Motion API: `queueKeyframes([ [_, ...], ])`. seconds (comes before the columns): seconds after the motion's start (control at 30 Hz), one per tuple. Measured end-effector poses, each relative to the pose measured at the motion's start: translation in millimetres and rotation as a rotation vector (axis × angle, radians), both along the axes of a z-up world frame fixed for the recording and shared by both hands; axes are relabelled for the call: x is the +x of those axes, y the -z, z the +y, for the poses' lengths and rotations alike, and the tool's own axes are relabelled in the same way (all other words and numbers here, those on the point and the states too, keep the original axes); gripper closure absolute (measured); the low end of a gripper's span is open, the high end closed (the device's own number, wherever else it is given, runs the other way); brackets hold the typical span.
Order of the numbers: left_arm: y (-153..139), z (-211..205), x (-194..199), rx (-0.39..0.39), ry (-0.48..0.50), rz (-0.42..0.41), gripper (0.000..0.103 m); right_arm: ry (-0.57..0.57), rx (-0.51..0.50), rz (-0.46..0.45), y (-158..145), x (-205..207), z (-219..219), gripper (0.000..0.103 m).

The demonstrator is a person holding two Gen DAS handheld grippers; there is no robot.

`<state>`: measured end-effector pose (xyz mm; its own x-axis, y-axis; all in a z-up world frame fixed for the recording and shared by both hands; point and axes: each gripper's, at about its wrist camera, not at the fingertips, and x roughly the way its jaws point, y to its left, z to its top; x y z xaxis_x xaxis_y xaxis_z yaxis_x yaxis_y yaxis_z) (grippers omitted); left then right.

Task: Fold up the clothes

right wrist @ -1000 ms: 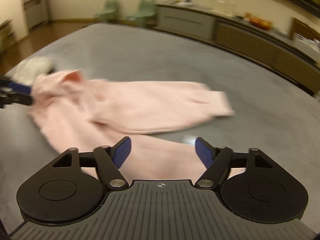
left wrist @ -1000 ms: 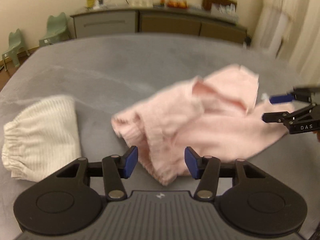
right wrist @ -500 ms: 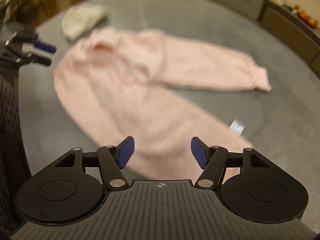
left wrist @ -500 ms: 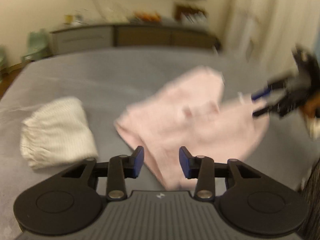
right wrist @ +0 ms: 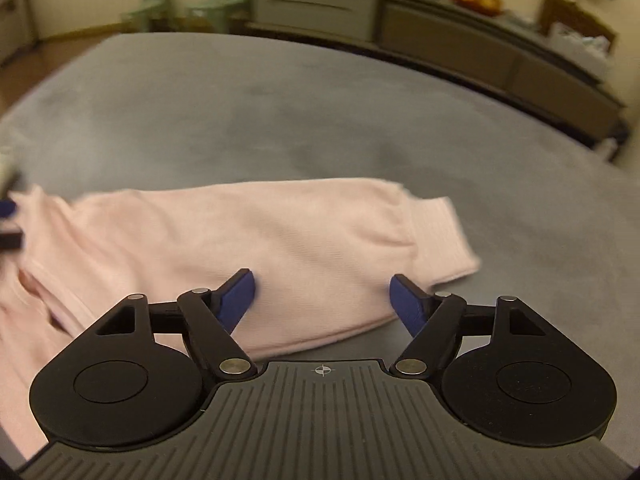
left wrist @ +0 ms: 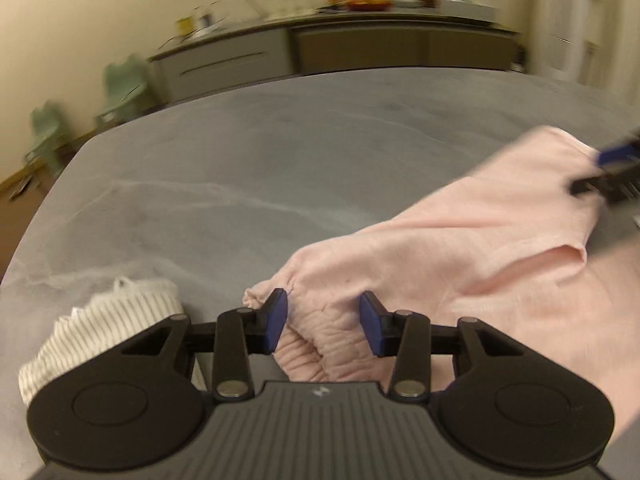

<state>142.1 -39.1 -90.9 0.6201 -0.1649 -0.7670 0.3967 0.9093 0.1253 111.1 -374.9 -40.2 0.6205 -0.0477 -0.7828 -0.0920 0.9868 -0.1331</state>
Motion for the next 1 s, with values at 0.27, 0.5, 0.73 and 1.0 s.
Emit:
queueKeyframes([
  [0.27,-32.3,9.9,-11.2,-0.077,-0.029,-0.063,0.060,0.027,-0.010,-0.090,-18.8,-16.3,6.7,0.031],
  [0.5,-39.2,32.5,-10.8,-0.232,-0.131,0.008,0.060,-0.084,0.082,-0.163,-14.9,-0.3,70.8,0.029],
  [0.73,-16.2,22.9,-42.9,-0.116,0.114,0.097,0.060,-0.232,-0.016,-0.038,5.0,21.7,130.4,0.034],
  [1.0,-32.8,63.7,-31.7,-0.339,0.034,0.122,0.056,-0.279,-0.050,-0.007,-14.8,19.9,125.5,0.030],
])
